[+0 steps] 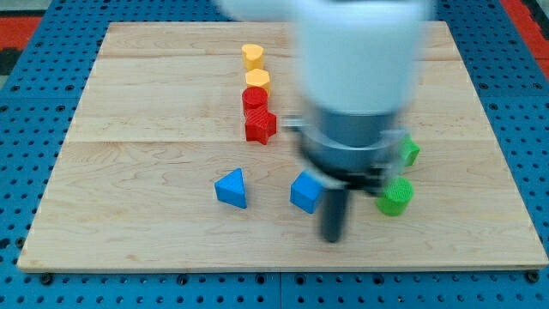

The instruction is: Push the green star towards bottom left

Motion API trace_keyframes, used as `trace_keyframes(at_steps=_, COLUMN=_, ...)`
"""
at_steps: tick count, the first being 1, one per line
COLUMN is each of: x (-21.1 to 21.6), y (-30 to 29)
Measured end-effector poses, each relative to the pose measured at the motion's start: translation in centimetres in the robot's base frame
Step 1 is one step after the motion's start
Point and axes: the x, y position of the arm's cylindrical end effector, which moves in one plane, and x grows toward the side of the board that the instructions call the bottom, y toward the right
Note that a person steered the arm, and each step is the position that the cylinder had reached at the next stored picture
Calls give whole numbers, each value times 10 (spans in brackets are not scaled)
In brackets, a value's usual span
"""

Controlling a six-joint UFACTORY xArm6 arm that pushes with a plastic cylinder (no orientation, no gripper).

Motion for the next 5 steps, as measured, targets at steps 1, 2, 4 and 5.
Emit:
trace_keyframes(at_steps=1, x=-21, y=137)
trace_keyframes(at_steps=2, x=-74, y=140)
trace_keyframes(at_steps=4, x=-111, y=51)
trace_keyframes(at_steps=5, x=-111, y=-23)
